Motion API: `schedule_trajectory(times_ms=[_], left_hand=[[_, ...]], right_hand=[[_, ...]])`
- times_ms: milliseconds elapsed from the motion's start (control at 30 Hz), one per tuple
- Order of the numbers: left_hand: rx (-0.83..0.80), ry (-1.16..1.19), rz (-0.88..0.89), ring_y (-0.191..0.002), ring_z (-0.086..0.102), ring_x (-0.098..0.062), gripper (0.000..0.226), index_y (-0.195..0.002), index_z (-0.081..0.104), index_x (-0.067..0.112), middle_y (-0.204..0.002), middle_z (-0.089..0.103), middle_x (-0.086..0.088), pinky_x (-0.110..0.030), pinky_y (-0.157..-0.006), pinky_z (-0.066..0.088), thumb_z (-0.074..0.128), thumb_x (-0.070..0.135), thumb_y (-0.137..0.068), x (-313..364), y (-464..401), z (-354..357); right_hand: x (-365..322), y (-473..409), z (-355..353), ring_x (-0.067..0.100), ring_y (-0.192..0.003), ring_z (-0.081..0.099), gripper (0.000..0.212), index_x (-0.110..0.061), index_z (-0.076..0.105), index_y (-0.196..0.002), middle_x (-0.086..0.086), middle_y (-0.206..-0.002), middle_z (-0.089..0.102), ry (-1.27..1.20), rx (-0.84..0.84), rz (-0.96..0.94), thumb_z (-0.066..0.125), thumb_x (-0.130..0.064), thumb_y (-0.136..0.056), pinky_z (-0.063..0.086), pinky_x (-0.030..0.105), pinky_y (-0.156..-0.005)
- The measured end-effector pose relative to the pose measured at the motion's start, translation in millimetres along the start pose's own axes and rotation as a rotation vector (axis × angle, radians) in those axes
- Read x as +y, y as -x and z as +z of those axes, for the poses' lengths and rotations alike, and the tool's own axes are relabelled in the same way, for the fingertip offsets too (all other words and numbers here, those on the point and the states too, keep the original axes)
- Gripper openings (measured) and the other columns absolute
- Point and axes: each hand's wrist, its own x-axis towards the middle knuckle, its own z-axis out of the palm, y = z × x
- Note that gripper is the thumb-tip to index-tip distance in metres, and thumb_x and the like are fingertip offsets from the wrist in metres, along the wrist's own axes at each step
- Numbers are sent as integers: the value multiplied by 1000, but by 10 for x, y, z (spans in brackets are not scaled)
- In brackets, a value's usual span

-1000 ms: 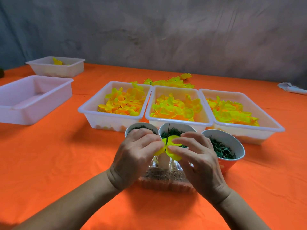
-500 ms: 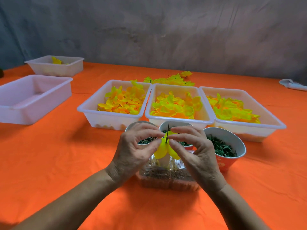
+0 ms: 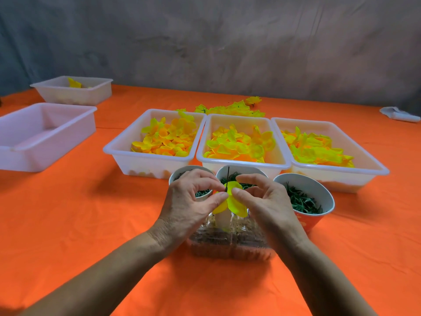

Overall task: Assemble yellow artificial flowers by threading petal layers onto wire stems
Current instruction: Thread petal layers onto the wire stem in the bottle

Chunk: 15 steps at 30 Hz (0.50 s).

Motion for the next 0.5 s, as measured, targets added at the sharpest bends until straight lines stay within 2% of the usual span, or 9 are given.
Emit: schedule_trajectory(times_ms=[100,200,267,500], left_hand=[[-9,-1,-9,-87,63,-8,8,-74,74,18,-87,66,3,-35,-76,54,80,14,-71,10,-26,6],[-57,-75,24,-88,62,-12,6,-72,74,15,-85,66,2,-29,-79,51,80,16,-71,33,-58,-34],[-94,-152,70,-88,62,-15,7,-72,74,13,-84,66,2,-28,-81,47,80,16,-71,60,-94,-62],[-193,-227,86,-84,62,-19,11,-68,73,9,-82,66,4,-39,-80,47,81,15,-70,144,-176,-97]], right_hand=[[-19,-15,12,0,-54,60,12,-21,71,-84,1,-66,70,21,12,-1,73,-10,-79,41,11,-46],[-15,-11,37,2,-54,60,19,-20,71,-63,-4,-57,69,44,-13,-26,72,-7,-78,45,17,-53],[-12,-20,54,4,-55,60,22,-21,70,-60,-3,-58,69,76,-11,-30,71,-8,-77,46,20,-54],[-35,-32,87,7,-54,57,22,-17,69,-59,-2,-54,65,126,-11,-25,69,-4,-76,46,24,-54]])
